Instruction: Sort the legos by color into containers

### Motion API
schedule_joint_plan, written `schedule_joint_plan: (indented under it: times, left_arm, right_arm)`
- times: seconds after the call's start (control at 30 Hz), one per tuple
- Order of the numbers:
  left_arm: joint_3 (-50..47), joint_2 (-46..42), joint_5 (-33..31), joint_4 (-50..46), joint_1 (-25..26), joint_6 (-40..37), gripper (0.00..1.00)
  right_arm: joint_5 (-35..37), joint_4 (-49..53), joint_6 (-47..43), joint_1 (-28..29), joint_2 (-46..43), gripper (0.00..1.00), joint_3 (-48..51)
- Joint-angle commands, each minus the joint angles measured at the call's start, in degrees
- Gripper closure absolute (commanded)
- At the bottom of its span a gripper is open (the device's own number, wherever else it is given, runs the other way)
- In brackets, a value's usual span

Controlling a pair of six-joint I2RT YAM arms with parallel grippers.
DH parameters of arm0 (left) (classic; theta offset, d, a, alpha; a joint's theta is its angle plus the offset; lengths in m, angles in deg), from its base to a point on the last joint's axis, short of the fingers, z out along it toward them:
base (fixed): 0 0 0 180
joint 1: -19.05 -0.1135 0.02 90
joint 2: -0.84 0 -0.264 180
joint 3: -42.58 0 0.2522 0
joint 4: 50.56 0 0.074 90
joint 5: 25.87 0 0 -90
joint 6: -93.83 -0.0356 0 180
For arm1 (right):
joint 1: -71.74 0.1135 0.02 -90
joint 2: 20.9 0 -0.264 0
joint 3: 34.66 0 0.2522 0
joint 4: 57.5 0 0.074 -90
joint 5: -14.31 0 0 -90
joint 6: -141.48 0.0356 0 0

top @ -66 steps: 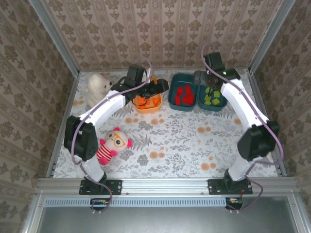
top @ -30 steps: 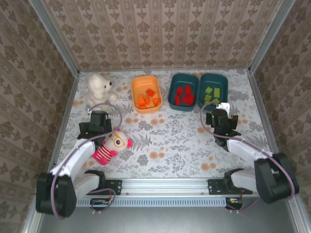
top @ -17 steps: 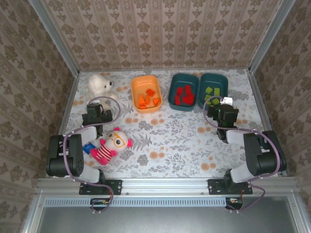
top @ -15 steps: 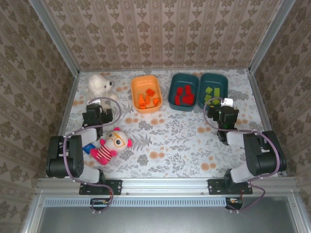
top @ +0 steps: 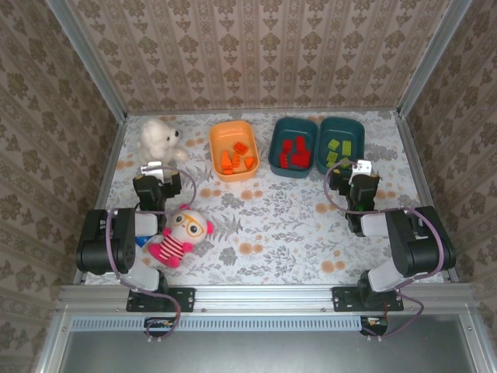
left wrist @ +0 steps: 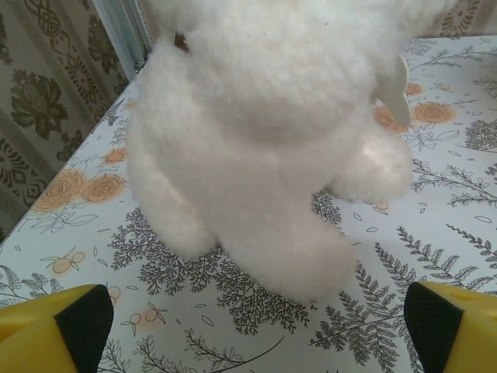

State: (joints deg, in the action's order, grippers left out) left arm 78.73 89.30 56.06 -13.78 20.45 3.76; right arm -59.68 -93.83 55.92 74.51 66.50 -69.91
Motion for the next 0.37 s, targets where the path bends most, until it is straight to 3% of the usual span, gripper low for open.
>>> schedule_joint_plan:
  times: [0.0,0.33]
  left_arm:
    - [-0.02,-0.42,1.1,0.11,0.25,-1.42,0.0]
    - [0.02,-0.45,0.47,0.08,0.69,-1.59,0.0]
  right_arm:
    - [-0.72,-2.13,-0.1,-0.22,0.24,0.0,-0.2]
    - [-6.47,-0.53,-1.89,-0.66,0.37,0.0,-1.09]
